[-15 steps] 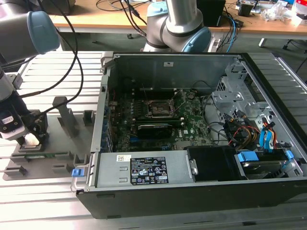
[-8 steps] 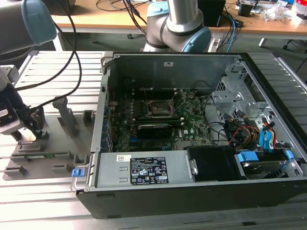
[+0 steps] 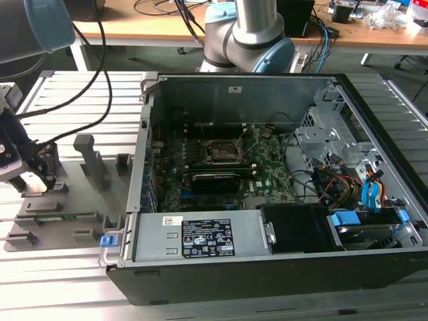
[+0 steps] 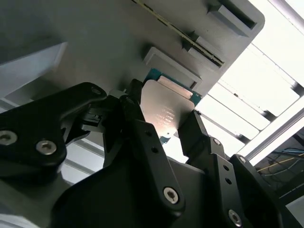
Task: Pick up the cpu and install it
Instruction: 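Pick up the cpu and move it towards the insertion slot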
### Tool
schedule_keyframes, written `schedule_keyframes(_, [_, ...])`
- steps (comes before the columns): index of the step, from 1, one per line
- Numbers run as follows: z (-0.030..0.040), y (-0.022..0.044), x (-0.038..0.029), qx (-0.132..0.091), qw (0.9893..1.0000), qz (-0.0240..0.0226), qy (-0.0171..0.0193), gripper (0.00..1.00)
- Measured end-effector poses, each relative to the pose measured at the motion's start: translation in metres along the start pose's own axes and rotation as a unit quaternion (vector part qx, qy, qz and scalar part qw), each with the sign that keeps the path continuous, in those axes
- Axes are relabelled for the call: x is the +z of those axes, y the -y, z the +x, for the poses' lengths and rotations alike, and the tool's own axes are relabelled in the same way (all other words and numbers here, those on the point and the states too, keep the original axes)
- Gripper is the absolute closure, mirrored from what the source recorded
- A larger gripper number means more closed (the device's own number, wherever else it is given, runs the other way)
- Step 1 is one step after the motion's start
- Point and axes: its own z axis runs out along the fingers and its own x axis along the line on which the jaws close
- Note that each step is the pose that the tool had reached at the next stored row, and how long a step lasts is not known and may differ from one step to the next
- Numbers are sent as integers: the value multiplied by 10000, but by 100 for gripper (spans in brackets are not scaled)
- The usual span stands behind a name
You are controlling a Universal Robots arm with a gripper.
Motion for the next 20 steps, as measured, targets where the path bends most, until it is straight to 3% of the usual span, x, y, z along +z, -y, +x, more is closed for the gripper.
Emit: schedule_keyframes(20, [-12,12,-483,0,10000,0,0,45])
